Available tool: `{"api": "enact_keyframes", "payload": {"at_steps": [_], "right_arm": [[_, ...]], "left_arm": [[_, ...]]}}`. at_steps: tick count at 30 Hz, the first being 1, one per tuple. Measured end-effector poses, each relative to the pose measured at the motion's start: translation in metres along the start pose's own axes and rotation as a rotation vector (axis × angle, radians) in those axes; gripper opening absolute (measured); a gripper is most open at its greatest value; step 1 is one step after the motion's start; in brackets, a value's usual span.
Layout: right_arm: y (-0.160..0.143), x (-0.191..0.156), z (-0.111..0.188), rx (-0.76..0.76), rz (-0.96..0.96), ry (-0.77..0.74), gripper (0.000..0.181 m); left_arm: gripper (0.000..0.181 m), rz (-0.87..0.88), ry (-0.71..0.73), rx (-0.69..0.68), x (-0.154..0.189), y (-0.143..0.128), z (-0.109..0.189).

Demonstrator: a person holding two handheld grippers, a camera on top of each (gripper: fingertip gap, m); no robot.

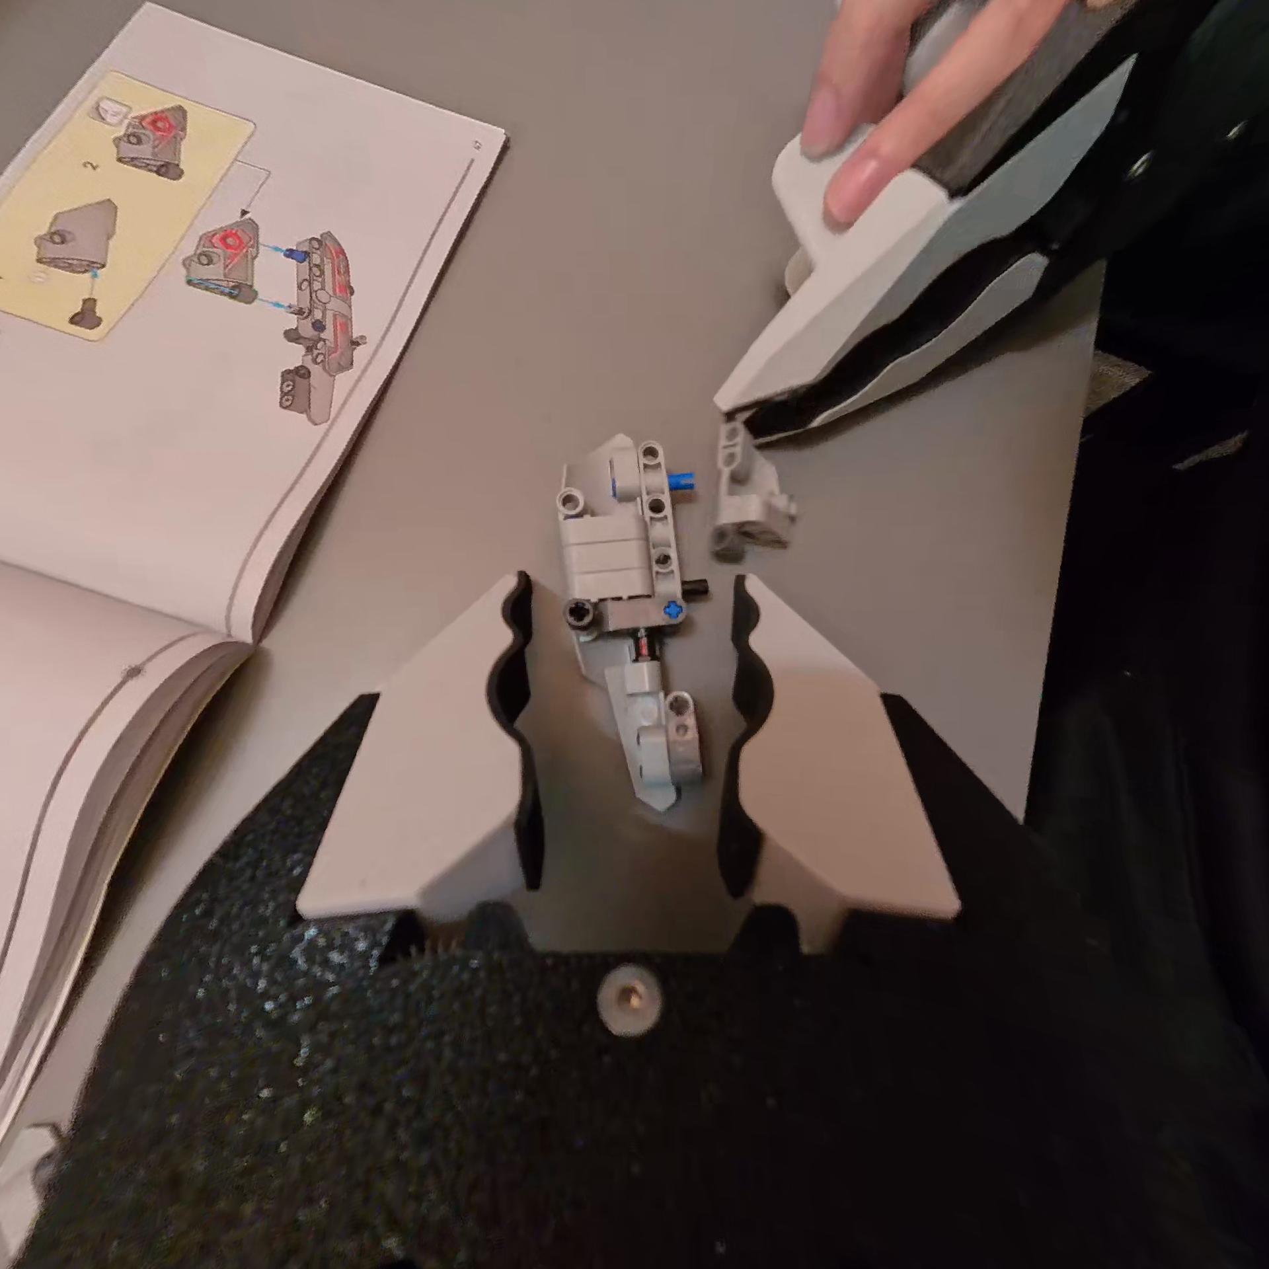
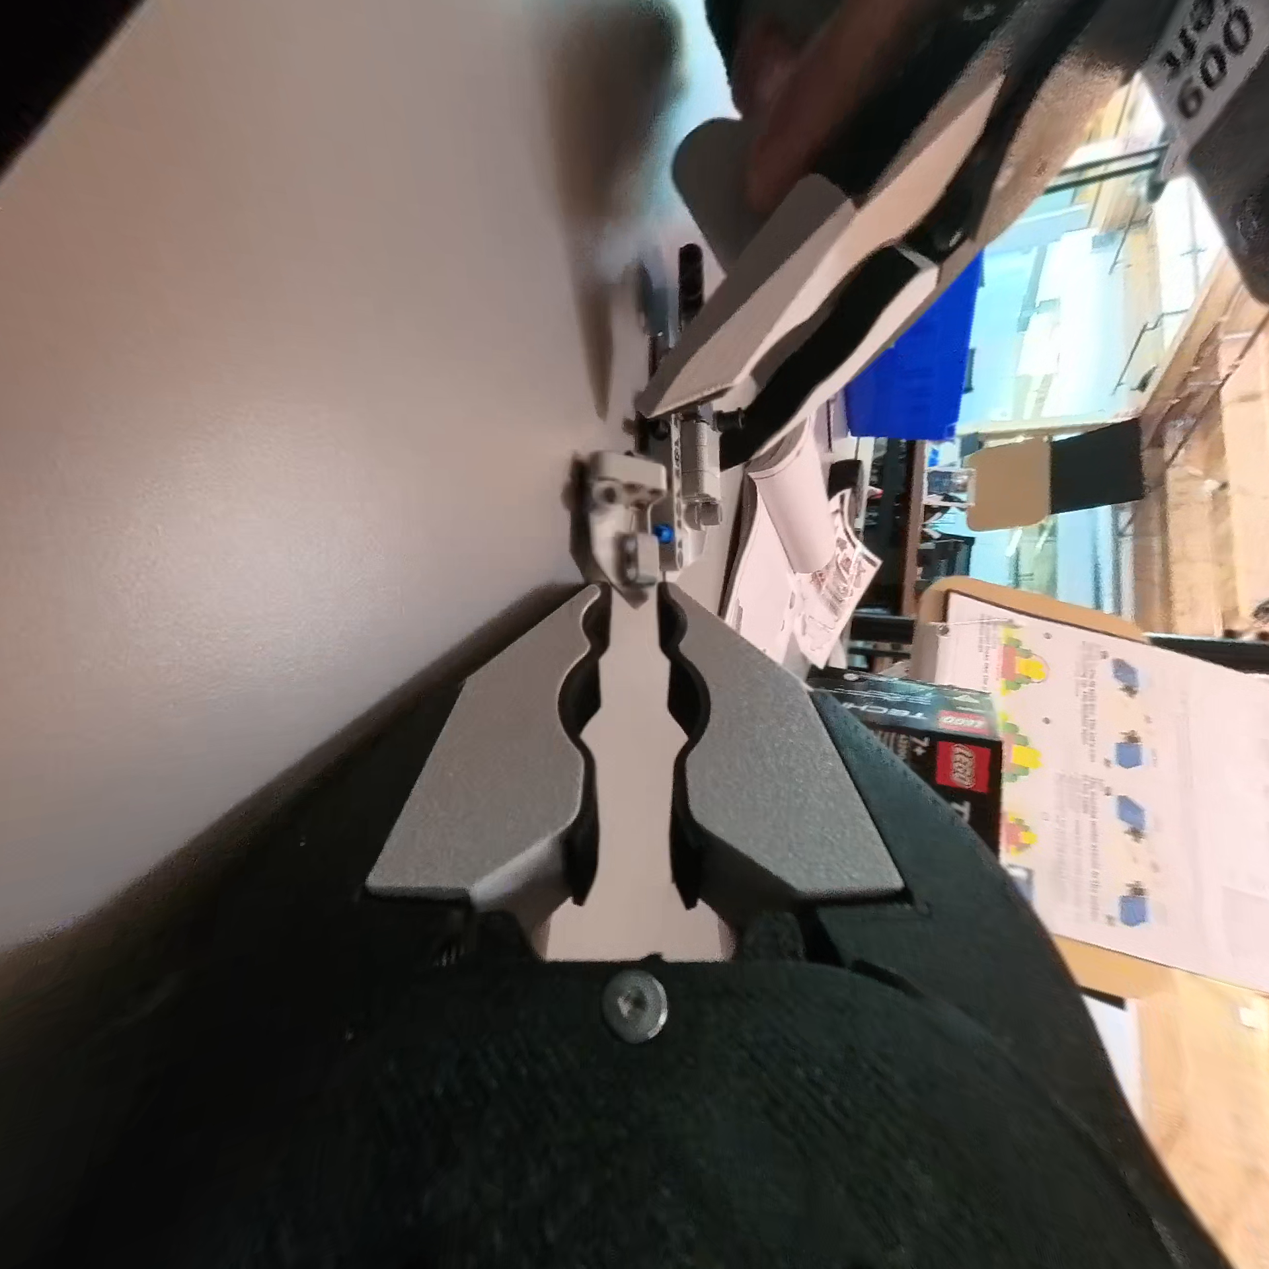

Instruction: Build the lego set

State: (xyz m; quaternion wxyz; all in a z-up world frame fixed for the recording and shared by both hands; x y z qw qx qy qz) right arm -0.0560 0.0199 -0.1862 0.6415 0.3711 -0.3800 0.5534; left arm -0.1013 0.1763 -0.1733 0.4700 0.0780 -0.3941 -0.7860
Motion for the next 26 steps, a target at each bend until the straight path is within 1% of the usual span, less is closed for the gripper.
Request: {"api": "enact_keyframes", "payload": {"at_steps": [1, 5, 8, 11, 12, 14, 16, 20, 23, 24, 26], "right_arm": [[-0.001, 0.001, 0.002, 0.012, -0.029, 0.013, 0.016], [0.001, 0.003, 0.007, 0.069, -0.105, 0.069, 0.019], [0.0, 0.006, 0.01, 0.079, -0.148, 0.119, 0.021], [-0.006, 0.01, 0.015, 0.125, -0.296, 0.192, 0.026], [-0.007, 0.011, 0.015, 0.151, -0.373, 0.219, 0.024], [-0.007, 0.012, 0.012, 0.201, -0.512, 0.27, 0.026], [-0.01, 0.012, 0.006, 0.203, -0.597, 0.285, 0.023], [-0.013, 0.013, -0.003, 0.2, -0.664, 0.329, 0.016], [-0.012, 0.015, -0.006, 0.22, -0.674, 0.353, 0.01], [-0.011, 0.016, -0.007, 0.228, -0.675, 0.354, 0.014], [-0.01, 0.017, -0.008, 0.239, -0.669, 0.37, 0.012]], "left_arm": [[0.056, -0.007, 0.011, 0.001, 0.0, 0.0, 0.0], [0.054, -0.028, 0.028, -0.005, 0.001, -0.001, -0.001], [0.055, -0.026, 0.02, -0.012, 0.002, -0.001, 0.0], [0.055, -0.041, 0.016, -0.014, 0.003, -0.002, 0.001], [0.055, -0.047, 0.017, -0.012, 0.003, -0.002, 0.0], [0.055, -0.061, 0.021, -0.014, 0.003, -0.002, 0.0], [0.055, -0.082, 0.018, -0.011, 0.005, -0.003, 0.0], [0.054, -0.113, 0.011, -0.001, 0.006, -0.005, -0.001], [0.054, -0.135, -0.002, 0.001, 0.009, -0.004, -0.002], [0.053, -0.136, 0.005, 0.001, 0.009, -0.004, -0.002], [0.05, -0.138, 0.011, -0.001, 0.008, -0.004, -0.003]]}}
Point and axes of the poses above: each gripper's, where its closed fingertips meet, z back along the fingers, y out of its top, x = y × z across the jaws, the point moved 8 cm from there along z, back along the fingers, and after that the axes turned 9 degrees about z, right-handed, at the moved point
